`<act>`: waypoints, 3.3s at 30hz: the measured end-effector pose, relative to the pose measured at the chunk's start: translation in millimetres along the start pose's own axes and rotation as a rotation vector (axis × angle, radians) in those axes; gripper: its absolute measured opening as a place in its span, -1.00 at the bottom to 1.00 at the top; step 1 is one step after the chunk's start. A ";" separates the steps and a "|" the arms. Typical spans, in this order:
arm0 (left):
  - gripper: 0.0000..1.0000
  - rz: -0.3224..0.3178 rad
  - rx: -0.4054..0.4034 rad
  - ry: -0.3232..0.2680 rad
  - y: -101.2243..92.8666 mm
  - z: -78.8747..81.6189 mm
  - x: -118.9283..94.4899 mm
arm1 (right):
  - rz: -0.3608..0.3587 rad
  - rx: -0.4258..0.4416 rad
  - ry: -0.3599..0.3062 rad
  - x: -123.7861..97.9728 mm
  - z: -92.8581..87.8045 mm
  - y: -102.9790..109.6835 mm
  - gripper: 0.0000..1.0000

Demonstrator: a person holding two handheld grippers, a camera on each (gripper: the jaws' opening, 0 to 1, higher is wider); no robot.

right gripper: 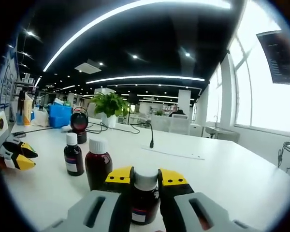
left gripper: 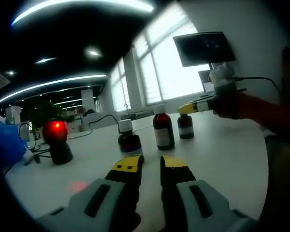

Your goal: Rotate the medicine bottle to make it face forward pick up the medicine bottle inspect the drug traceability code place the medicine on the table

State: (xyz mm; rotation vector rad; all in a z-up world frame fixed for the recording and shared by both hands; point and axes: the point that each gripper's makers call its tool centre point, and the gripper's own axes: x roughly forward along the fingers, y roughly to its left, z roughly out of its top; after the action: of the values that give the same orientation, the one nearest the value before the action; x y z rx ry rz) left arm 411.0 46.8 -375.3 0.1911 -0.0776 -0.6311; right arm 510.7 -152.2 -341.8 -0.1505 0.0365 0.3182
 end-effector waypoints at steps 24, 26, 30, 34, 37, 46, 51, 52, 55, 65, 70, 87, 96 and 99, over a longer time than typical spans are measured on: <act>-0.84 -0.003 -0.001 -0.002 -1.2 1.9 0.0 | -0.122 -0.039 -0.002 -0.3 0.4 -3.1 -0.67; -0.84 -0.003 -0.002 -0.002 -1.3 1.9 0.0 | -0.127 -0.036 -0.005 -0.7 0.7 -3.6 -0.67; -0.84 -0.004 -0.001 0.000 -0.9 0.8 0.6 | -0.122 -0.049 -0.016 -1.4 1.2 -3.3 -0.66; -0.84 -0.004 0.000 0.000 -0.6 0.7 0.6 | -0.093 -0.018 -0.040 -4.8 6.5 -4.5 -0.61; -0.84 -0.004 0.000 0.000 -0.6 0.7 0.5 | -0.063 0.020 -0.065 -7.4 13.7 -7.5 -0.56; -0.84 -0.004 0.003 0.002 -0.9 0.7 0.4 | 0.108 0.098 -0.104 -11.1 20.9 -2.0 -0.54; -0.84 -0.005 0.006 0.004 -1.0 0.2 0.5 | 0.165 0.087 -0.084 -7.9 14.0 2.4 -0.53; -0.84 -0.004 0.007 0.005 -0.8 0.1 0.6 | 0.165 0.085 -0.084 -7.3 13.5 2.5 -0.53; -0.84 -0.004 0.009 0.005 -0.5 -0.5 1.0 | 0.177 0.077 -0.080 -5.7 12.0 2.1 -0.53; -0.84 -0.001 0.014 0.006 -1.7 0.2 0.5 | 0.193 0.081 -0.071 -2.7 10.3 -1.0 -0.70; -0.84 0.000 0.013 0.006 -1.8 0.5 0.2 | 0.187 0.060 -0.072 -3.5 11.0 -0.6 -0.70; -0.84 0.001 0.013 0.006 -0.9 0.0 1.0 | 0.045 0.010 -0.064 -2.1 9.7 1.9 -0.70; -0.84 0.001 0.011 0.005 -0.7 0.6 0.7 | -0.040 -0.015 -0.052 -5.6 9.5 -1.2 -0.70; -0.84 0.000 0.011 0.005 -0.9 0.5 0.7 | -0.057 -0.022 -0.051 -5.7 9.5 -1.3 -0.70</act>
State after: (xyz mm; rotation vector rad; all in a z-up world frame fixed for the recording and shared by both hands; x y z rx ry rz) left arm 410.9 45.6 -374.9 0.2038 -0.0759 -0.6301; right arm 505.8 -153.7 -331.9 -0.1649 -0.0217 0.2657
